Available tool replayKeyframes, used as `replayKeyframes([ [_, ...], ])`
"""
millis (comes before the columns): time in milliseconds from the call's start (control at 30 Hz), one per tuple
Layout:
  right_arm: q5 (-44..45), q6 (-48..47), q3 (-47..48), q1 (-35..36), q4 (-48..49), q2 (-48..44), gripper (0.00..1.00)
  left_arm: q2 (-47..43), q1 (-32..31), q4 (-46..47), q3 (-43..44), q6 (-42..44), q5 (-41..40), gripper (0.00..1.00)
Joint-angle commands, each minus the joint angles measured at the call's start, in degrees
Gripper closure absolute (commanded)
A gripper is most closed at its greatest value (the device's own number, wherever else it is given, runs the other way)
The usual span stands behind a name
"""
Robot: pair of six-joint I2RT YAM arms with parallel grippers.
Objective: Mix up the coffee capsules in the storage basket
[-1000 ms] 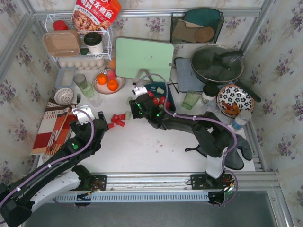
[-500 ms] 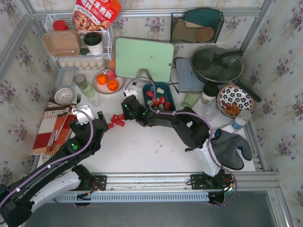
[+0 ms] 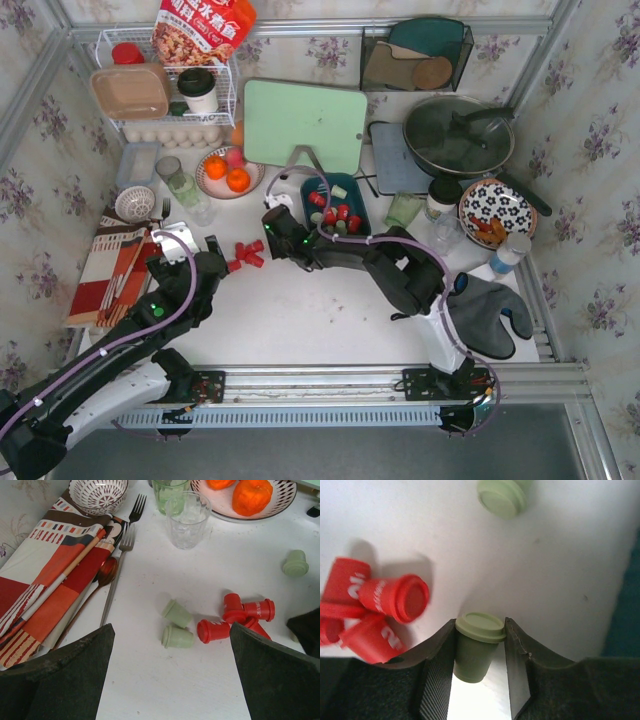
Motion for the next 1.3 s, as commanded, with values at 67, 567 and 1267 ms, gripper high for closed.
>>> replayKeyframes([
  [67, 4.9, -3.1, -3.9, -1.5, -1.1, -8.8, 0.63, -0.1, 0.0, 0.7, 0.5, 0.0, -0.9, 0.0],
  [567, 10.5, -5.5, -16.6, -14.2, 1.0, -18.4, 0.48, 0.0, -0.1, 0.8, 0.5, -0.1, -0.7, 0.0],
  [1267, 2.9, -7.2, -11.7, -6.3, 0.1, -21.3, 0.27, 0.9, 0.0, 0.8, 0.7, -0.1, -0.7, 0.0],
])
